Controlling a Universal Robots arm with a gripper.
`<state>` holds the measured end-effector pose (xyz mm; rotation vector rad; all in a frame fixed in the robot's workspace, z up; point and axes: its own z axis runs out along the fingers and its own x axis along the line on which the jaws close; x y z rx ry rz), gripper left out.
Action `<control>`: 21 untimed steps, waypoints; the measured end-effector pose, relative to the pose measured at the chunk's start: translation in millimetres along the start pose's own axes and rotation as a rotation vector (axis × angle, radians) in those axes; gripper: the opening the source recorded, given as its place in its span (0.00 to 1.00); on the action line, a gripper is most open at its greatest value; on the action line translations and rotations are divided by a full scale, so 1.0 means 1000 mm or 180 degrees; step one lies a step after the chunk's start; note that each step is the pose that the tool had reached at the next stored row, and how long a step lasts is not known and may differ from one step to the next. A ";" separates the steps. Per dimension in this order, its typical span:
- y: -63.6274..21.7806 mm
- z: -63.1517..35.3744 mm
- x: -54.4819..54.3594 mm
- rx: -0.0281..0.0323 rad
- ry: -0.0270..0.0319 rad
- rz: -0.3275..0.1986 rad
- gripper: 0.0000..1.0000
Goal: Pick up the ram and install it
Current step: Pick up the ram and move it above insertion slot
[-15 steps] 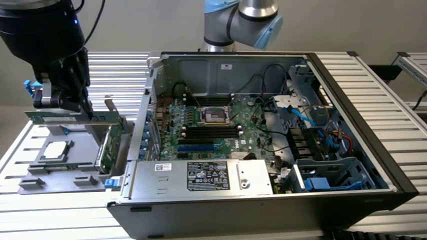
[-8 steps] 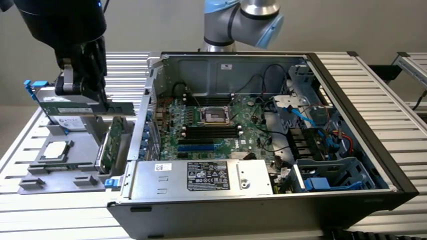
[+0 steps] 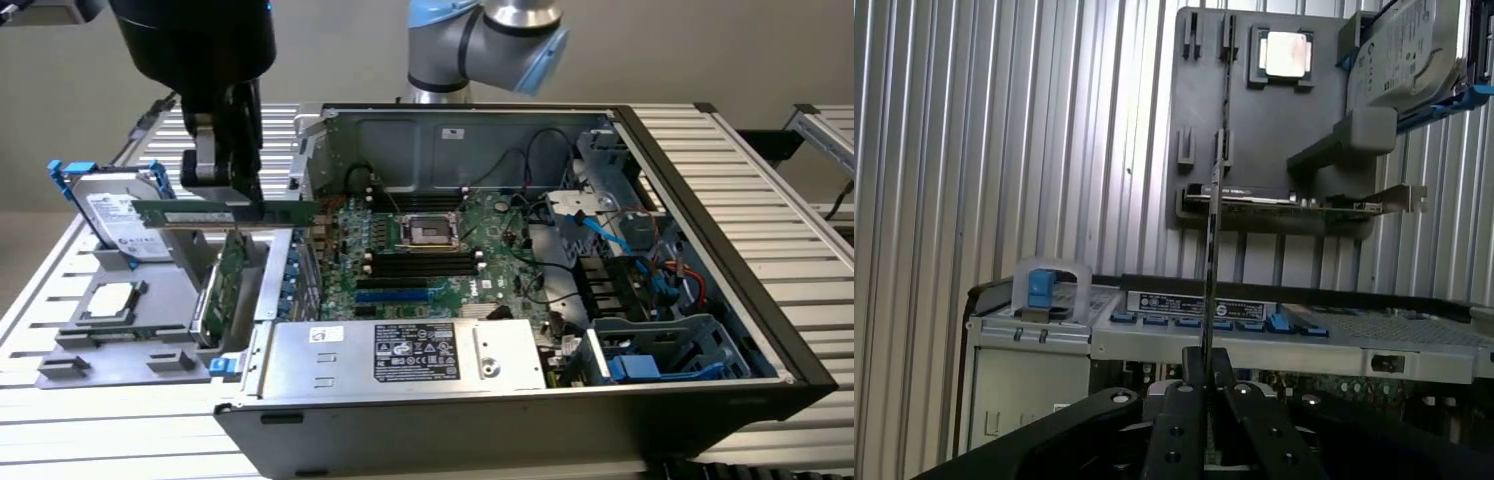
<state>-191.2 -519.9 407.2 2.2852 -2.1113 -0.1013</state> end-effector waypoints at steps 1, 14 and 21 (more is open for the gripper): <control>-0.0046 -0.0003 0.000 0.0001 -0.0006 0.0000 0.14; -0.0637 -0.0014 0.003 0.0002 -0.0016 -0.0001 0.14; -0.0968 0.0088 -0.001 0.0001 -0.0007 0.0000 0.14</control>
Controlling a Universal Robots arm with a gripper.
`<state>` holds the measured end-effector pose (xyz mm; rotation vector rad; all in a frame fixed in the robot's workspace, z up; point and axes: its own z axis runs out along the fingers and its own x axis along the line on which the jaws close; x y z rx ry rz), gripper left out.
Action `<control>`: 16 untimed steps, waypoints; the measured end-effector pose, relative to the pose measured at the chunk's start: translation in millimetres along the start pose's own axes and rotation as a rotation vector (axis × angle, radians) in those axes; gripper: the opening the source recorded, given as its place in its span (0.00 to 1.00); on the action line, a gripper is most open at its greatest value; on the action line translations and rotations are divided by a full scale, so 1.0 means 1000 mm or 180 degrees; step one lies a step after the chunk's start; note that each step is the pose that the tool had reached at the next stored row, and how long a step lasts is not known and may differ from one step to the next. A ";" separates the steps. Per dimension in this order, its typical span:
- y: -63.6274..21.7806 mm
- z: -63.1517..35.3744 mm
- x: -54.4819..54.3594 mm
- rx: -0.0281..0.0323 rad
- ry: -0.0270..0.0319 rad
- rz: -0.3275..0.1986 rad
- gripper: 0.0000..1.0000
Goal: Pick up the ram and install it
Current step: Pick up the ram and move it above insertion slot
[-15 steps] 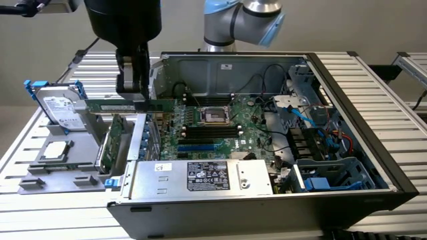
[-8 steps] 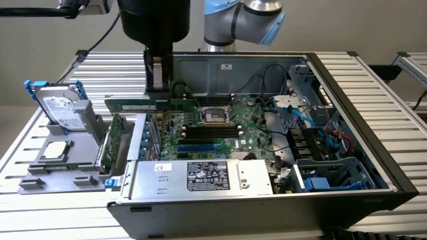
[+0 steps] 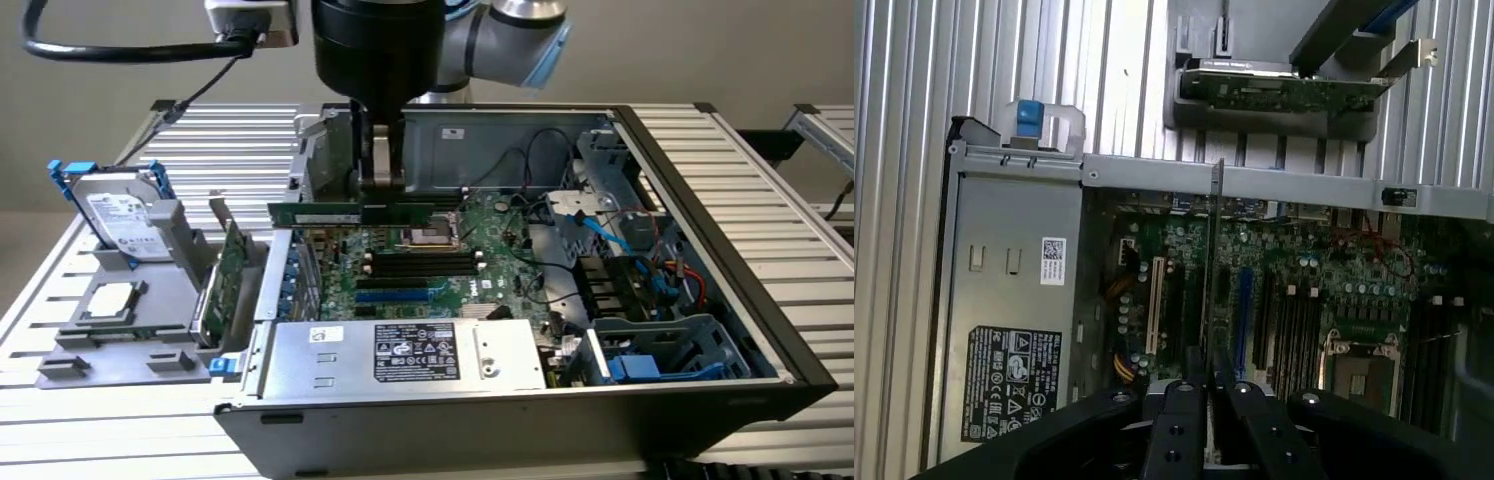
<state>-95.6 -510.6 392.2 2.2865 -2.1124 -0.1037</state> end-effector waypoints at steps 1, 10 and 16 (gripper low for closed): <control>-0.0047 0.0015 -0.001 0.0000 0.0002 0.0000 0.14; -0.0583 0.0251 -0.039 0.0002 0.0016 0.0001 0.14; -0.0652 0.0326 -0.058 0.0010 0.0026 0.0002 0.14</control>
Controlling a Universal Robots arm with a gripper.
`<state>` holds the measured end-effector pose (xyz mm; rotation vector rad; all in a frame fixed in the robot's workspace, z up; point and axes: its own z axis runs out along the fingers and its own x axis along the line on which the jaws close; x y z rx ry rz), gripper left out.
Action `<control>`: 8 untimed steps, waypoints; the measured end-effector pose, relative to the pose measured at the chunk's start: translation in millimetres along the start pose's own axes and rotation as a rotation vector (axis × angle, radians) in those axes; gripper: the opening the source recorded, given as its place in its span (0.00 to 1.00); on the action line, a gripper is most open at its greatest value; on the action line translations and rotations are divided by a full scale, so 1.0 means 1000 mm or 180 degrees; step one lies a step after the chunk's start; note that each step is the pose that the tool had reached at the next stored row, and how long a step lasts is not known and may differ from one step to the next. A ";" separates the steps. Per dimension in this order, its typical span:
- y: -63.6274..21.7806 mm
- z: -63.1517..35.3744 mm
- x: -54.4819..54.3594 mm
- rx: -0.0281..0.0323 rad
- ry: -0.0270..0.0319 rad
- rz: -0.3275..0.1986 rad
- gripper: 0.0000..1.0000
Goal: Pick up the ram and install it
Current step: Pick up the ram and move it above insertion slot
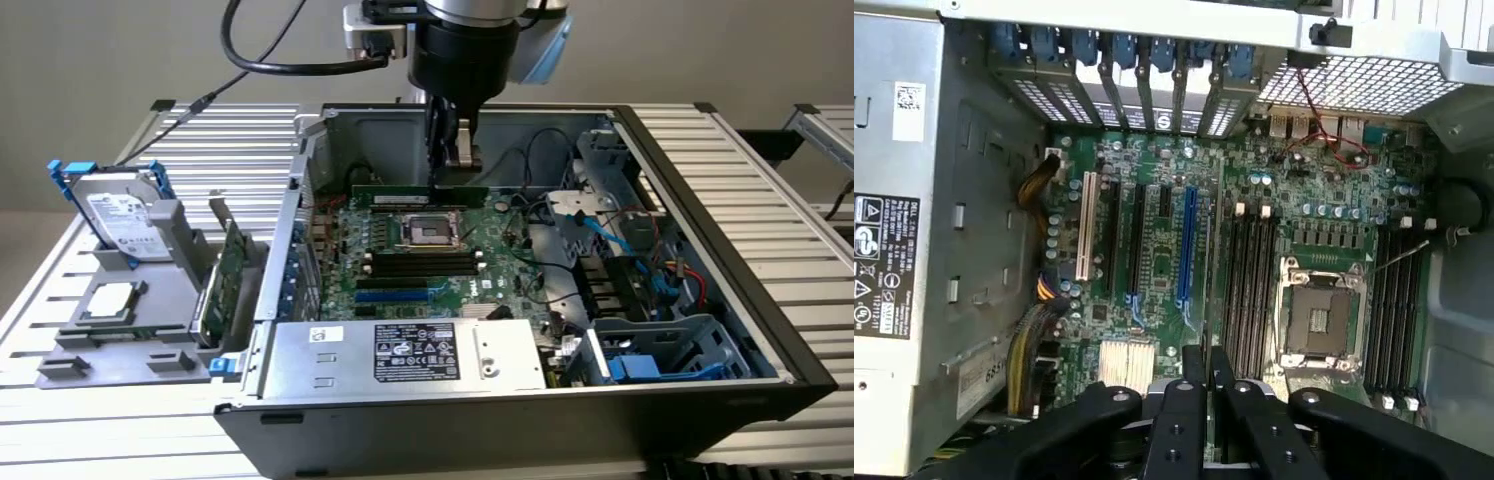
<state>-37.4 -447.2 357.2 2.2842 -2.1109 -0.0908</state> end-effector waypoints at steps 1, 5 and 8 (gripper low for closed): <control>-0.0007 0.0014 -0.002 0.0002 0.0002 0.0000 0.14; -0.0025 0.0063 -0.010 0.0001 0.0051 0.0003 0.14; -0.0031 0.0094 -0.015 -0.0002 0.0115 0.0007 0.14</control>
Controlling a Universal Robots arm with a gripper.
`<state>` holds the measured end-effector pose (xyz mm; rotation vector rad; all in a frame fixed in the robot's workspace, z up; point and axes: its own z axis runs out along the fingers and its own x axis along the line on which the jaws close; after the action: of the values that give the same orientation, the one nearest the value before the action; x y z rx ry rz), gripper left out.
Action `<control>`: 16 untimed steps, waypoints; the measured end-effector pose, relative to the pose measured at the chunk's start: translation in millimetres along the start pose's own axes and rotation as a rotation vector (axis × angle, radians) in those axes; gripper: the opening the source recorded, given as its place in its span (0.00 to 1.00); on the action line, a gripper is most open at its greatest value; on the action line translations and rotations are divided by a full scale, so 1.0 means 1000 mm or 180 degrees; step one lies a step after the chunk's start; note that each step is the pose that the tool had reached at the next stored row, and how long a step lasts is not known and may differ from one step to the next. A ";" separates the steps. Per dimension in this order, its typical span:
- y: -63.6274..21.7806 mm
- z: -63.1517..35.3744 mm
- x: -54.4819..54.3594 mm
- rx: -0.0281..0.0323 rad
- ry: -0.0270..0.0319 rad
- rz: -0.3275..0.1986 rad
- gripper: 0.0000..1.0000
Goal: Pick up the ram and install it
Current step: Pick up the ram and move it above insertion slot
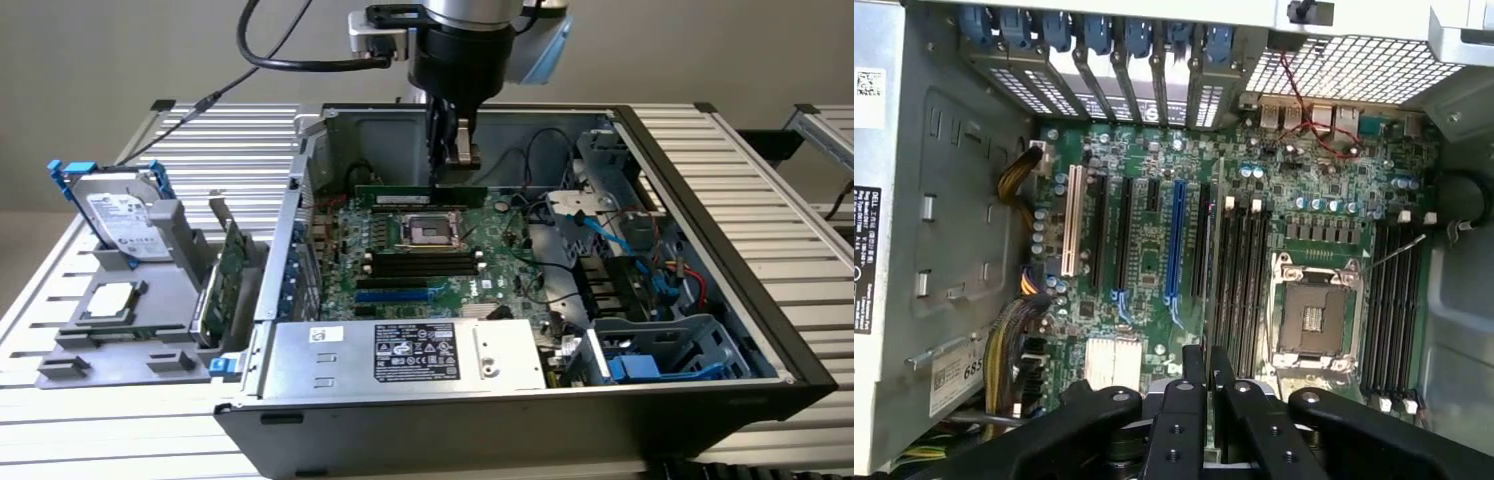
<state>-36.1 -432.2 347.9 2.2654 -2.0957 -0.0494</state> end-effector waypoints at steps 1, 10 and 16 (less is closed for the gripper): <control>-0.0002 0.0009 -0.001 0.0001 0.0016 0.0001 0.14; -0.0067 0.0125 -0.007 0.0020 0.0055 0.0004 0.14; -0.0264 0.0214 -0.017 0.0020 0.0062 0.0004 0.14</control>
<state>-12.4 -413.9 324.6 2.2587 -2.0908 -0.0209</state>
